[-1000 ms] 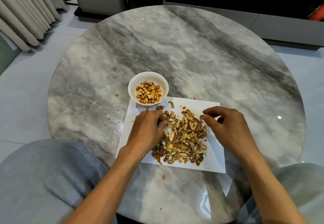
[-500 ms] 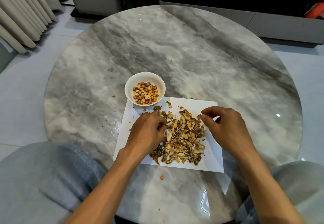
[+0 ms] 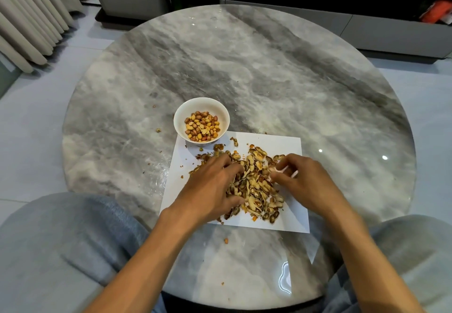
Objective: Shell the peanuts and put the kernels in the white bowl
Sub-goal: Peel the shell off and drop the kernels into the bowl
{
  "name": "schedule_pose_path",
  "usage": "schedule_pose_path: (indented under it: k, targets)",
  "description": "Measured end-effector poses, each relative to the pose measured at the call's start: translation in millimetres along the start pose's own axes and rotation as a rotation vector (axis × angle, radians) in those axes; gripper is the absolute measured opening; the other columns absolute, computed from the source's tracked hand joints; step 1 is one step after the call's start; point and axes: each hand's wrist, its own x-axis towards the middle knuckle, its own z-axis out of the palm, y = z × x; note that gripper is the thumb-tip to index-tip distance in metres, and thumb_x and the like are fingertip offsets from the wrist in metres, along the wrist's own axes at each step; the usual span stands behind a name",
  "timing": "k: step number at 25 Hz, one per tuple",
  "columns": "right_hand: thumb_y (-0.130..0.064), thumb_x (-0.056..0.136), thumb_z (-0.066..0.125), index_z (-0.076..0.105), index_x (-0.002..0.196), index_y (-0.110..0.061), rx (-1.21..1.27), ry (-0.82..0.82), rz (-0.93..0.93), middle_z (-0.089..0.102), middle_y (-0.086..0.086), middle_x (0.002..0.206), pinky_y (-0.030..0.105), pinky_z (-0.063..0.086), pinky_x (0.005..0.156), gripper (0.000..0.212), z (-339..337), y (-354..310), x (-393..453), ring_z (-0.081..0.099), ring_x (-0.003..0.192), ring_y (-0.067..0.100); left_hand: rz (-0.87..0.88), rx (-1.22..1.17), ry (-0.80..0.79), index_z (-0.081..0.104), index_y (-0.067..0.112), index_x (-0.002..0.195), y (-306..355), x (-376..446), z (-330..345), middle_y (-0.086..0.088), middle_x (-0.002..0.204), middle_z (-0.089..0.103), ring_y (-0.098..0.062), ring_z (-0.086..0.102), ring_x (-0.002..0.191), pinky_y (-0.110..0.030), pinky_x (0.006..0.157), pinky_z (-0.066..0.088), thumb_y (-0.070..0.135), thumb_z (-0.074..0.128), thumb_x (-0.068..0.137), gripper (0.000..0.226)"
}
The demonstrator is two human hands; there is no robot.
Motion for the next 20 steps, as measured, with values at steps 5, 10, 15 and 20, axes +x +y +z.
schedule_pose_path:
  k: [5, 10, 15, 20]
  targets:
    - [-0.028, 0.095, 0.065, 0.072, 0.081, -0.008, 0.146, -0.629, 0.087, 0.074, 0.007, 0.076, 0.035, 0.054, 0.066, 0.025, -3, 12, -42, 0.065, 0.065, 0.016, -0.041, -0.075, -0.427, 0.069, 0.023, 0.079, -3, -33, -10, 0.012, 0.079, 0.069, -0.006, 0.062, 0.069, -0.022, 0.057, 0.043, 0.044, 0.081, 0.076, 0.024]
    - [-0.027, 0.091, 0.07, 0.075, 0.089, -0.022, 0.185, -0.296, -0.069, 0.067, -0.017, 0.074, 0.018, 0.046, 0.064, 0.007, 19, 9, -25, 0.056, 0.066, -0.004, -0.016, 0.051, -0.327, 0.065, 0.016, 0.075, 7, -31, 8, 0.004, 0.072, 0.066, -0.012, 0.057, 0.065, -0.026, 0.056, 0.04, 0.031, 0.069, 0.085, 0.019]
    - [-0.029, 0.091, 0.07, 0.075, 0.094, -0.025, 0.12, -0.404, -0.062, 0.07, -0.011, 0.088, 0.013, 0.048, 0.068, 0.007, 22, 11, -33, 0.06, 0.076, -0.001, -0.13, 0.107, -0.011, 0.058, 0.02, 0.08, 4, -23, 12, 0.005, 0.09, 0.065, -0.021, 0.061, 0.086, -0.03, 0.068, 0.045, 0.034, 0.06, 0.095, 0.02]
    - [-0.018, 0.095, 0.064, 0.073, 0.096, -0.026, 0.361, 0.135, -0.01, 0.073, -0.015, 0.096, 0.031, 0.056, 0.08, 0.012, 19, 11, -20, 0.065, 0.089, 0.008, -0.263, -0.049, 0.354, 0.069, 0.022, 0.093, -1, -23, 6, 0.007, 0.094, 0.062, -0.019, 0.057, 0.09, -0.03, 0.065, 0.044, 0.028, 0.066, 0.091, 0.007]
